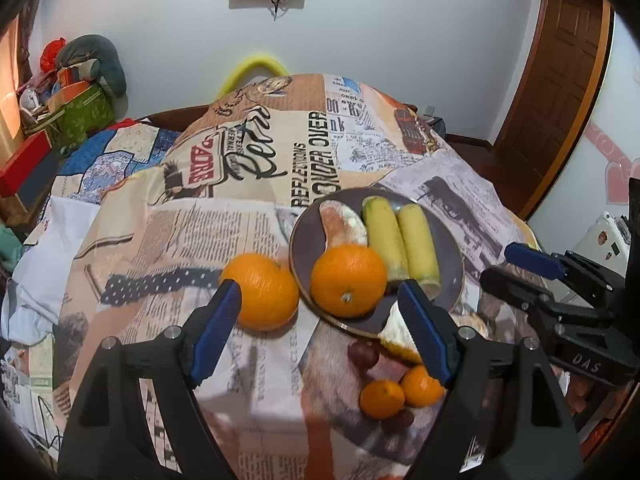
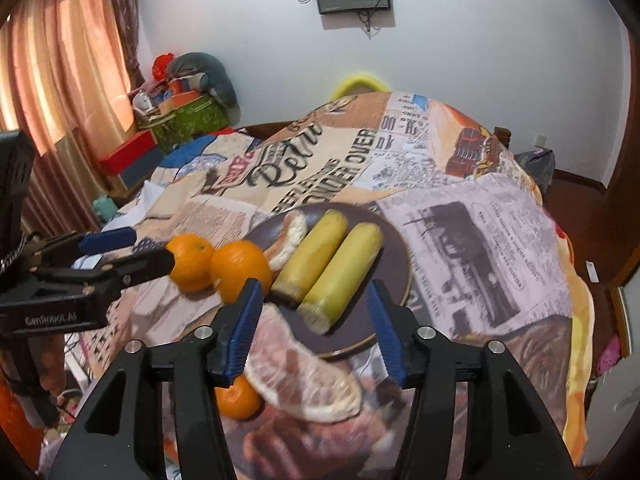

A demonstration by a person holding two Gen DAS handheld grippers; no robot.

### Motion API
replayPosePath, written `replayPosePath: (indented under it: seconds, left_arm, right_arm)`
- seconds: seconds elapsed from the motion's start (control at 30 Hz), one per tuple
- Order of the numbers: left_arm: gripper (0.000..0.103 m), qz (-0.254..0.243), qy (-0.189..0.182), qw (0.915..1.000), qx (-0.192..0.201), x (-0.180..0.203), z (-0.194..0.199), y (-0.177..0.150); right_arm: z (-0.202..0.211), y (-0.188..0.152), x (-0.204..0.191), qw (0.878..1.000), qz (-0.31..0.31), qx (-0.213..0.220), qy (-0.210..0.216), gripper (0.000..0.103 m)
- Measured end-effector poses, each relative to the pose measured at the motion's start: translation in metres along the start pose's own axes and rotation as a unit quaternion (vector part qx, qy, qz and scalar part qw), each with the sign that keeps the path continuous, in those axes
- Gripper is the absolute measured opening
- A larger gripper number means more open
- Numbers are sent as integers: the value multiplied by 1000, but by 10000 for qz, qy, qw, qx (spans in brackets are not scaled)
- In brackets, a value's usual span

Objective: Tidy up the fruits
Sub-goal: 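Grasp the large pink pomelo segment with the right gripper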

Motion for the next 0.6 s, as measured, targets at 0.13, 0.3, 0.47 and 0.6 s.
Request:
replayPosePath:
  seconds: [0.13, 0.3, 0.47, 0.6]
  left_arm:
    - [81, 96, -22, 9999, -35, -6, 2, -10]
    - [81, 56, 99, 9999, -99, -14, -2, -20]
    - [81, 28, 134, 9997, -205, -21, -9, -29]
    - [81, 42, 169, 9994, -302, -26, -17, -37]
  right_arm:
    - [-11, -15, -7, 9997, 49, -215, 49, 51]
    - [-25, -30, -15, 9990, 65, -425, 138, 51]
    - [-44, -41, -17, 9976, 119, -672, 123, 55]
    - [-52, -43, -20, 9969, 262, -738, 20, 60]
Point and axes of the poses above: each gripper's, at about its wrist camera, not at the fingertips, and z roughly against the way its jaws point, x to its right, y to its top, the point moved 10 cm from there along -z, roughly the way its jaws point, and after that the axes turned 8 degrees about y, right-handed, at the moved point
